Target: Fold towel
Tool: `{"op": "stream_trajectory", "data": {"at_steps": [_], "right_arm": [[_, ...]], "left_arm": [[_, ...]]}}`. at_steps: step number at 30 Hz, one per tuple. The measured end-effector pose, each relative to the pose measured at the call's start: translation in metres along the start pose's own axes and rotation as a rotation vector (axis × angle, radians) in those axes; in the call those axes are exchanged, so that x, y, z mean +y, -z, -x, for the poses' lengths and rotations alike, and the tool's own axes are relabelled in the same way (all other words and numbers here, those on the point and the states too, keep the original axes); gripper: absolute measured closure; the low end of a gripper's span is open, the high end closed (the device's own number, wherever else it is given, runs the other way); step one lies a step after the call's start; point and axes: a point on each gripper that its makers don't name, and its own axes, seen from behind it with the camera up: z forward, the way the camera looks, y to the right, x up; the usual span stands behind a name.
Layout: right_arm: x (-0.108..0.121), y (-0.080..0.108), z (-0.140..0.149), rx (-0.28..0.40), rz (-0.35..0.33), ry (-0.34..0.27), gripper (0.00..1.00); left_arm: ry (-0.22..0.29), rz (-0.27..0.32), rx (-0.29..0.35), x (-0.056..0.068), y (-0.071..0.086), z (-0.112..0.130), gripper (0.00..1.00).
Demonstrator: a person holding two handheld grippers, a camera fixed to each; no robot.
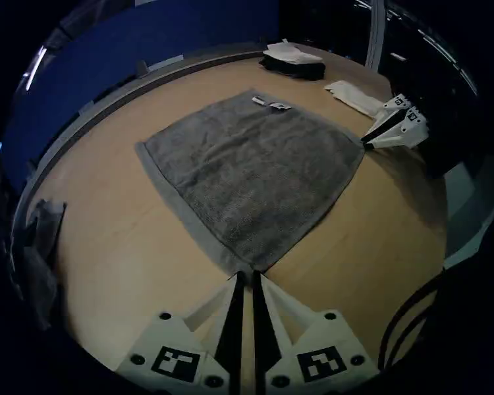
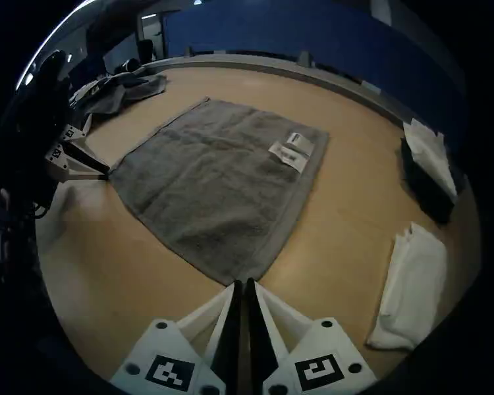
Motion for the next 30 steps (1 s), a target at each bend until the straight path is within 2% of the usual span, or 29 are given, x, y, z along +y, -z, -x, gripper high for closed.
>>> {"op": "stream_trajectory", "data": {"at_steps": [18,30], "right_arm": [[-0.002,0.018,-0.015,0.035,-0.002,-0.02,0.94],[-0.003,0.055,-0.038,0.101,-0.003,-0.044,0.94]], "left_arm": [[0.03,-0.014,0.027,0.0,0.016,-0.013,0.92],[0.072,-0.033,0.055,0.001,0.043,-0.03,0.92]]}}
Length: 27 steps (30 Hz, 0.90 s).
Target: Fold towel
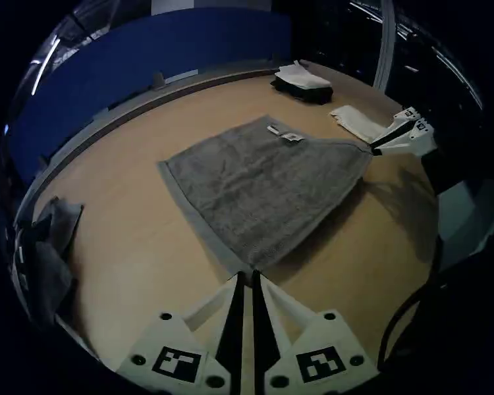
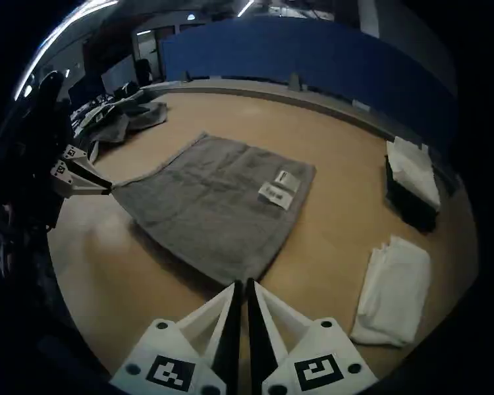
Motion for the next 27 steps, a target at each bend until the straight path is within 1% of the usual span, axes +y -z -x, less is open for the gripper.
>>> {"op": "stream_trajectory", "data": {"at_steps": [9,16,21,27], "right_arm": [[-0.005,0.035,-0.029,0.059,-0.009,-0.015,0.94],[-0.008,0.055,-0.038,0.062,-0.005,-0.014,0.94],[-0.011,0.067,-0.045,0.075,-0.008,-0.022,0.94],[-0.01,0.078,-0.052,0.085,-0.004,-0.029,0.94]], "left_arm": [[0.062,-0.031,0.04,-0.001,0.031,-0.019,0.92],[0.093,-0.051,0.067,0.002,0.054,-0.032,0.92],[0.1,-0.063,0.08,0.004,0.064,-0.039,0.92],[0.104,-0.067,0.089,0.009,0.071,-0.042,0.92]]}}
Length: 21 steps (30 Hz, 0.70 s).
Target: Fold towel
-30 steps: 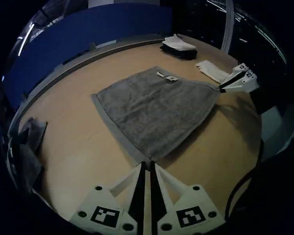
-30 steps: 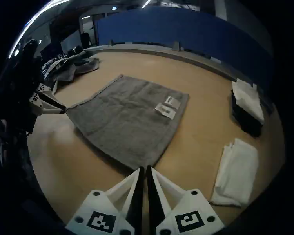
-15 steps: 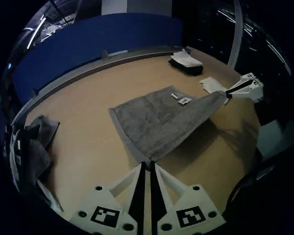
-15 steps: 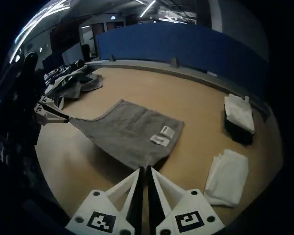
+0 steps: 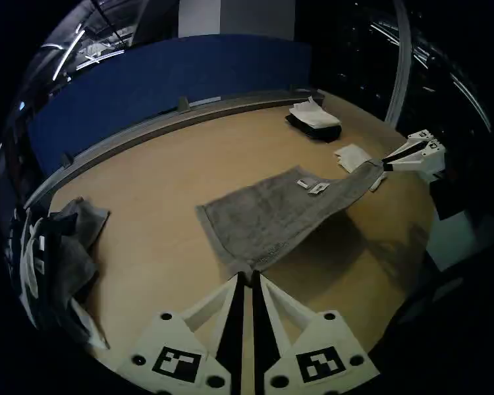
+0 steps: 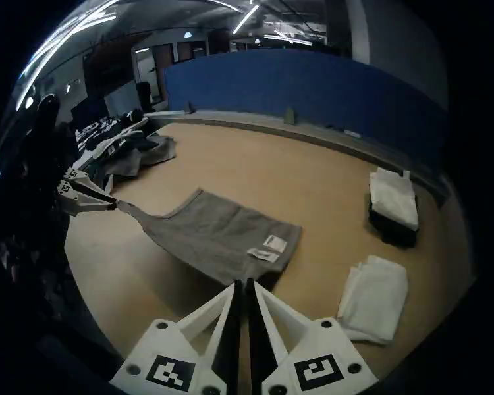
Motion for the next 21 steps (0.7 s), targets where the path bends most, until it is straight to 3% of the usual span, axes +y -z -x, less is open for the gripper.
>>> {"op": "stream_trajectory", "data": {"at_steps": [9,21], "right_arm": [[0.0031,0.0022,0.0049,-0.005,0.003,-0.01,0.94],[0.0037,0.0034,0.007,-0.009,0.003,-0.008,0.94]], "left_arm": [[0.004,0.004,-0.002,0.008,0.0045,0.0005,0.92],[-0.003,0.0,0.008,0.01,0.0102,-0.0036,0.92]]}}
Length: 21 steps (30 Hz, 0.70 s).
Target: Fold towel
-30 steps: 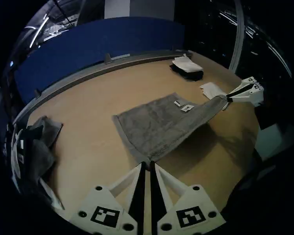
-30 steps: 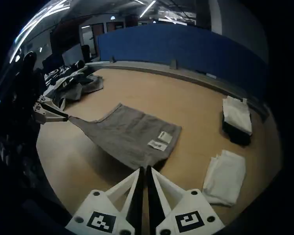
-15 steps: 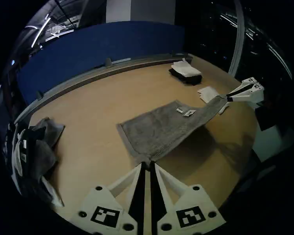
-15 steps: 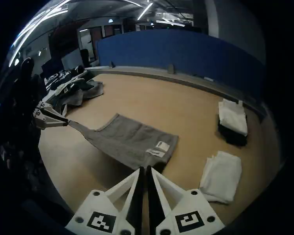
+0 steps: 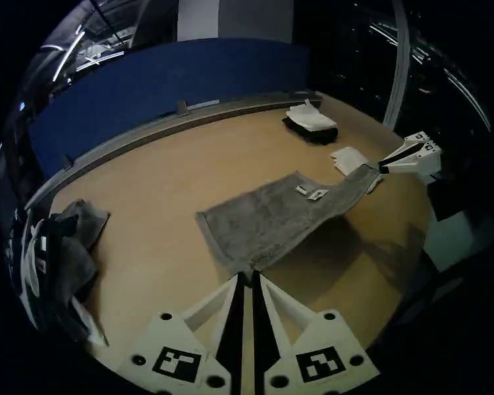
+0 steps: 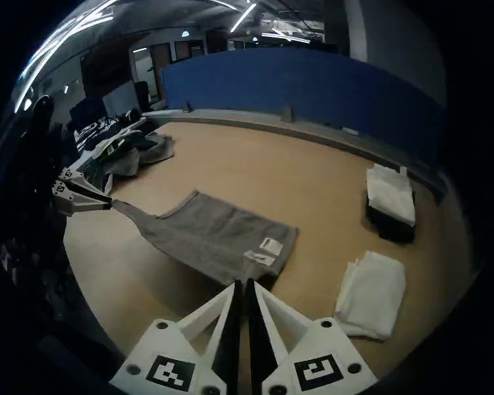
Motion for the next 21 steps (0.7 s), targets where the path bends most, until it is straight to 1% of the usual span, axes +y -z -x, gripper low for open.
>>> {"op": "stream_trajectory", "data": {"at_steps": [12,18,21], "right_arm": [[0.002,-0.003,0.002,-0.004,0.002,0.004,0.94],[0.003,-0.007,0.001,-0.004,0.001,0.004,0.94],[0.005,-0.011,-0.001,-0.004,0.004,0.006,0.94]], "left_arm": [[0.004,0.004,0.0,0.002,0.0,0.0,0.92],[0.024,0.007,-0.004,-0.001,-0.003,0.0,0.92],[0.023,0.009,-0.002,-0.003,-0.007,-0.002,0.92]]}}
